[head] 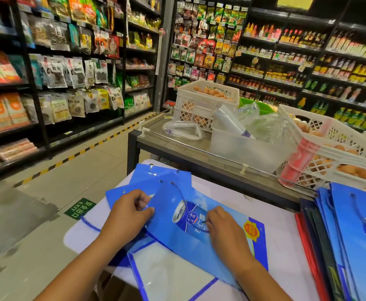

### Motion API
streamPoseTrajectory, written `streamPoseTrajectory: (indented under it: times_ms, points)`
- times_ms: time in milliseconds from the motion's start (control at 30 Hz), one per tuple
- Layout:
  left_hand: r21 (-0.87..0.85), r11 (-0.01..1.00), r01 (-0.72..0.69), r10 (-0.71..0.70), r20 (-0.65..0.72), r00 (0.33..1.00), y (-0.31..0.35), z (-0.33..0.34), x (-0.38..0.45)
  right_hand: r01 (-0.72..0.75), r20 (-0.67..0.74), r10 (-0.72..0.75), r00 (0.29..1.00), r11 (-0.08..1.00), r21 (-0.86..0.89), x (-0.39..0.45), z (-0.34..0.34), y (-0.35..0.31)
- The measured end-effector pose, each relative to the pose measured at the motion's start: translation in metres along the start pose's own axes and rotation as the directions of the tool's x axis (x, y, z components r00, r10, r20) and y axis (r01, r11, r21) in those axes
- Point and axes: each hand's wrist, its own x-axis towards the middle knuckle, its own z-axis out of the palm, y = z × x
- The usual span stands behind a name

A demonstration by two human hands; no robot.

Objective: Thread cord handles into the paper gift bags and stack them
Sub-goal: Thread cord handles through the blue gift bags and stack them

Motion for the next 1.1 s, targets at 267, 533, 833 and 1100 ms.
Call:
streamPoseTrajectory:
  times_ms: [267, 533, 833, 1100]
  points:
    - [-0.153, 0.97, 0.188, -0.154, 0.21, 0.966, -0.01, -0.004, -0.013, 0.027, -0.117, 0.02, 0.993, 0.922, 0.387, 0.004, -0.016, -0.073]
    - [-0.155, 0.97, 0.188, -0.139, 0.282, 0.949, -0.013, -0.006, -0.018, 0.041, -0.095, 0.024, 0.995, 0.775, 0.63, -0.004, 0.021, -0.105]
    - [-0.227, 0.953, 0.203, -0.123, 0.324, 0.938, -0.012, -0.01, -0.021, 0.062, -0.128, 0.019, 0.992, 0.802, 0.594, -0.005, 0.028, -0.101]
    - [-0.282, 0.954, 0.102, 0.01, 0.369, 0.929, -0.016, -0.016, -0.026, 0.231, -0.225, -0.139, 0.964, 0.859, 0.457, -0.007, 0.033, -0.108]
